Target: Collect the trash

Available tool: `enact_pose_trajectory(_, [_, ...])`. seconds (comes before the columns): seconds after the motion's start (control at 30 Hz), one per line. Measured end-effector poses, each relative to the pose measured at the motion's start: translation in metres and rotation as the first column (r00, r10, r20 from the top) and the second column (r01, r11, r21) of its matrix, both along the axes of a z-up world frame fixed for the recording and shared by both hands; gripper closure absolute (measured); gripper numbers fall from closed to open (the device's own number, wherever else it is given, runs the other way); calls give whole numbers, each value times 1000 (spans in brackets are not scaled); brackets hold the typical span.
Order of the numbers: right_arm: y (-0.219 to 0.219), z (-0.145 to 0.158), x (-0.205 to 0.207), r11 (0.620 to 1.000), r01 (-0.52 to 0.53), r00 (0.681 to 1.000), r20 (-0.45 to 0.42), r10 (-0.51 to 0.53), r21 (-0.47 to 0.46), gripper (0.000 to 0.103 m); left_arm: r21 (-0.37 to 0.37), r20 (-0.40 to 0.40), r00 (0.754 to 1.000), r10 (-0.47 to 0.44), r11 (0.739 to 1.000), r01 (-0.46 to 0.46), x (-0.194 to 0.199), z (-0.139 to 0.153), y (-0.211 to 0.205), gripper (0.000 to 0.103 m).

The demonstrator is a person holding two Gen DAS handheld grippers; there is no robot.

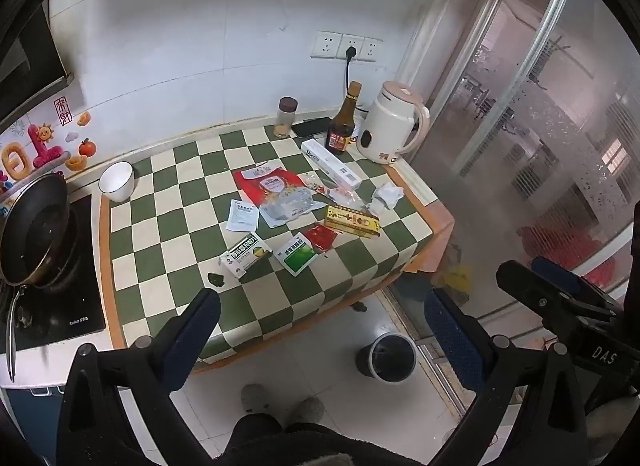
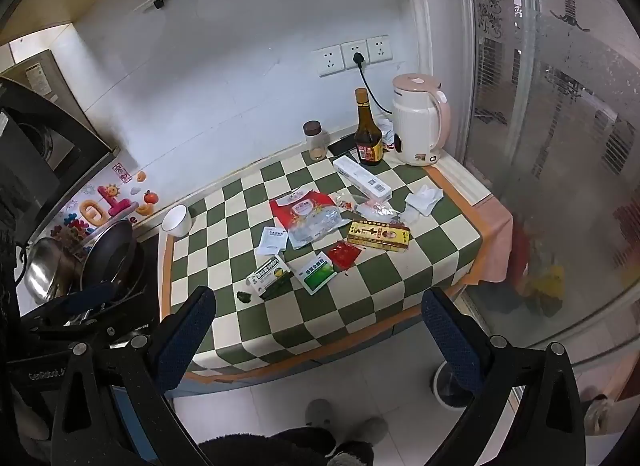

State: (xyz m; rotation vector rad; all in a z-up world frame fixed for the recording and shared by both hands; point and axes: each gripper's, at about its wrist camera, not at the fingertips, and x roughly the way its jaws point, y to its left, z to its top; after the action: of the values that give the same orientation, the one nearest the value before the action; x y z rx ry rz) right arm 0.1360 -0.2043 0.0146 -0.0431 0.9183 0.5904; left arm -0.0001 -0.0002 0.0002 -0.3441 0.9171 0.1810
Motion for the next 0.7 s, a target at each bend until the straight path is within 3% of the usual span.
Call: enact_pose_trajectory(0.7, [0,-1,-4,999,-37,998,-48,39,36,0,-68,70,998,-6,998,10,0,10,1,0])
